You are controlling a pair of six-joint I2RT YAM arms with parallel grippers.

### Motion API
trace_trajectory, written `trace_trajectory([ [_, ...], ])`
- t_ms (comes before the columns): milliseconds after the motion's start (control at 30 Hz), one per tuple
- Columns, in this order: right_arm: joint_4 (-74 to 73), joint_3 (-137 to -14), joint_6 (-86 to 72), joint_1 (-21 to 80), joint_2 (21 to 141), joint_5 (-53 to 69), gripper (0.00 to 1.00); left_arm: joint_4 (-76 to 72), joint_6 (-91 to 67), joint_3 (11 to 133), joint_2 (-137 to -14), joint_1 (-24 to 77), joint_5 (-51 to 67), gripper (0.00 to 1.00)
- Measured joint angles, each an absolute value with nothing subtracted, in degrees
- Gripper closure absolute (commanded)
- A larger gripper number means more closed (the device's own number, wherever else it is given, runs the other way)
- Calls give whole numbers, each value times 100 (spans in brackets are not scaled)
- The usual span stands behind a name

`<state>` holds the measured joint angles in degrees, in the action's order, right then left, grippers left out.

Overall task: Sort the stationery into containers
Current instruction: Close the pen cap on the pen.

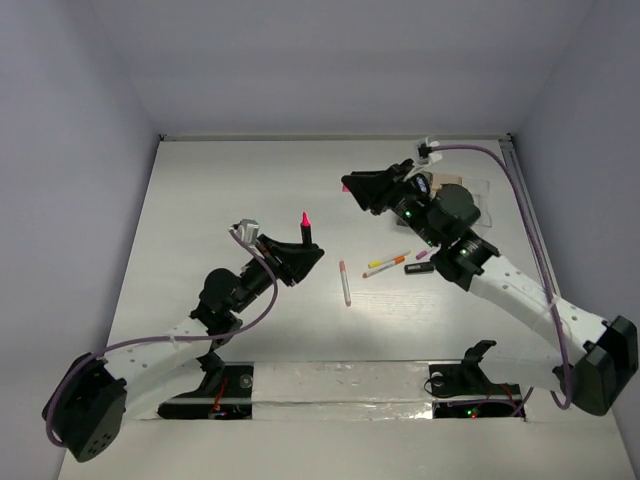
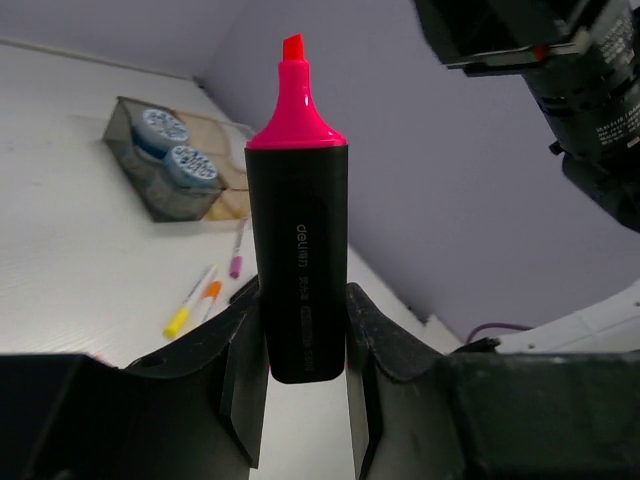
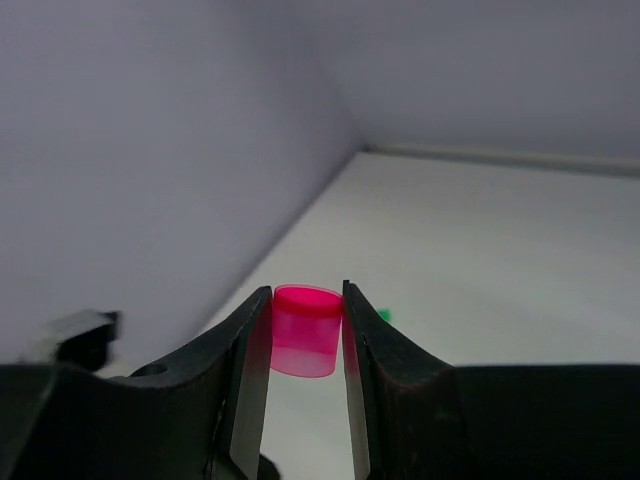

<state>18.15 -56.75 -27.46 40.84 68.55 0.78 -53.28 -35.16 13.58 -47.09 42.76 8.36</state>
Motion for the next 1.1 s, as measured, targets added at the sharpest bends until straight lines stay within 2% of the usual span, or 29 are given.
trace_trajectory([
  [167, 2768, -5607, -2952, 4056, 6355, 886, 94, -6718, -4593, 1212, -5747, 3872, 1992, 100],
  [333, 3435, -5500, -3286, 4056, 6582, 1712, 94, -7030, -5614, 1179, -6777, 3861, 2762, 100],
  [467, 3511, -5487, -3457, 4056, 6788, 2193, 94, -7094, -6228, 1170, -7148, 3835, 3065, 100],
  [833, 4381, -4657, -4115, 4056, 6770, 2464, 94, -7220, -6976, 1170, -7105, 3813, 3304, 100],
  [1100, 4807, -4379, -4460, 4056, 6866, 2351, 94, -7249, -6803, 1170, -6396, 3813, 3409, 100],
])
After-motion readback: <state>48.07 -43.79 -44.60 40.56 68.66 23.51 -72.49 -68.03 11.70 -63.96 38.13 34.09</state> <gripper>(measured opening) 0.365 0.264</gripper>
